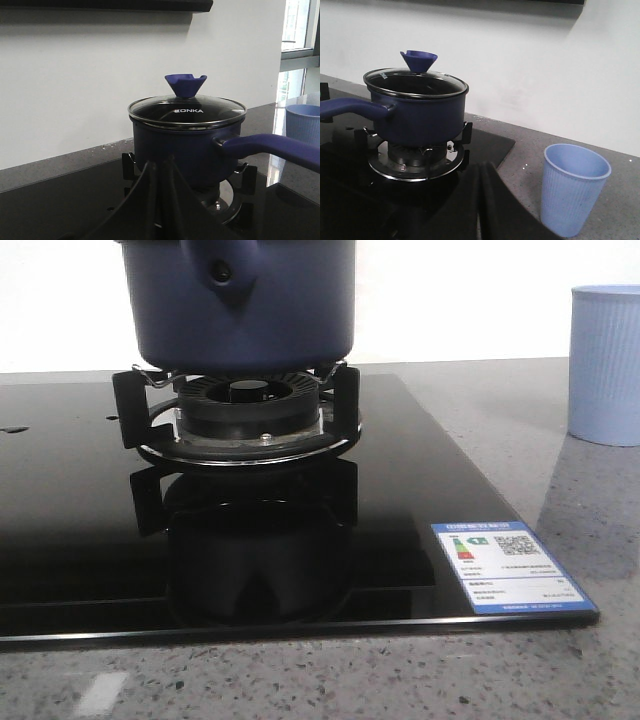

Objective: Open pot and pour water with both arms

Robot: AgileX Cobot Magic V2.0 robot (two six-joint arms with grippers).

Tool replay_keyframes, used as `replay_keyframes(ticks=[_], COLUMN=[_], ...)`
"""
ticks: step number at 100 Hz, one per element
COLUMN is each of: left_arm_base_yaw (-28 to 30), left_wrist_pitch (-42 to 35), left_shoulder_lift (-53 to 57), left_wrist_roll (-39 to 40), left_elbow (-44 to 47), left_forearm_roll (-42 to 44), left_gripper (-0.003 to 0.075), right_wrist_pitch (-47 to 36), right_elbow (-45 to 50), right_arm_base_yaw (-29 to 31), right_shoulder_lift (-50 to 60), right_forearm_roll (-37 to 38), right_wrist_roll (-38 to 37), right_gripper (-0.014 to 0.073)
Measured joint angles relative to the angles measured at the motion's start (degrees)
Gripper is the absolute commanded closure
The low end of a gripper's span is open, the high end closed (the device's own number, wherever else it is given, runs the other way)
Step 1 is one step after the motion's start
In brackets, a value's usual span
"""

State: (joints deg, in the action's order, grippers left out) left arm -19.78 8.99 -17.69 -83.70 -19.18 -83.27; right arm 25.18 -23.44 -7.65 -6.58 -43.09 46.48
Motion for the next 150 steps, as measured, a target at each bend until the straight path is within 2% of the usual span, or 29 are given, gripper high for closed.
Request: replay_keyframes(ticks=[40,51,60,72,79,82,91,104,115,126,141,150], left_arm_base_yaw=[0.0,0.0,1.4,4.7,6.9,7.7,10.2,12.6,13.5,15.3,19.6,21.8], left_wrist_pitch=[0.0,-0.4,-1.0,-0.9,-0.7,-1.0,-3.3,-10.1,-11.1,-7.5,4.4,8.9], left_shoulder_lift=[0.0,0.0,0.0,0.0,0.0,0.0,0.9,5.5,10.9,16.2,17.8,17.8], left_wrist_roll=[0.0,1.8,12.7,37.2,51.0,56.7,66.2,73.5,76.6,77.9,80.0,80.4], left_elbow=[0.0,0.0,0.0,1.0,2.4,3.2,6.8,14.2,19.2,19.2,19.2,19.2], left_forearm_roll=[0.3,8.0,21.9,50.3,63.7,67.8,76.8,81.5,82.4,82.2,82.2,82.1], left_gripper=[0.0739,0.0739,0.0739,0.0739,0.0739,0.0739,0.0739,0.0739,0.0739,0.0739,0.0739,0.0739], right_wrist_pitch=[0.0,0.0,0.0,0.0,0.0,0.0,0.0,0.0,0.0,0.0,0.0,0.0], right_elbow=[0.0,0.0,0.0,0.0,0.0,0.0,0.0,0.0,0.0,0.0,0.0,0.0], right_arm_base_yaw=[0.0,0.0,0.0,0.0,0.0,0.0,0.0,0.0,0.0,0.0,0.0,0.0], right_shoulder_lift=[0.0,0.0,0.0,0.0,0.0,0.0,0.0,0.0,0.0,0.0,0.0,0.0], right_forearm_roll=[0.0,0.0,0.0,0.0,0.0,0.0,0.0,0.0,0.0,0.0,0.0,0.0], right_wrist_roll=[0.0,0.0,0.0,0.0,0.0,0.0,0.0,0.0,0.0,0.0,0.0,0.0], right_gripper=[0.0658,0.0659,0.0659,0.0659,0.0659,0.0659,0.0659,0.0659,0.0659,0.0659,0.0659,0.0659])
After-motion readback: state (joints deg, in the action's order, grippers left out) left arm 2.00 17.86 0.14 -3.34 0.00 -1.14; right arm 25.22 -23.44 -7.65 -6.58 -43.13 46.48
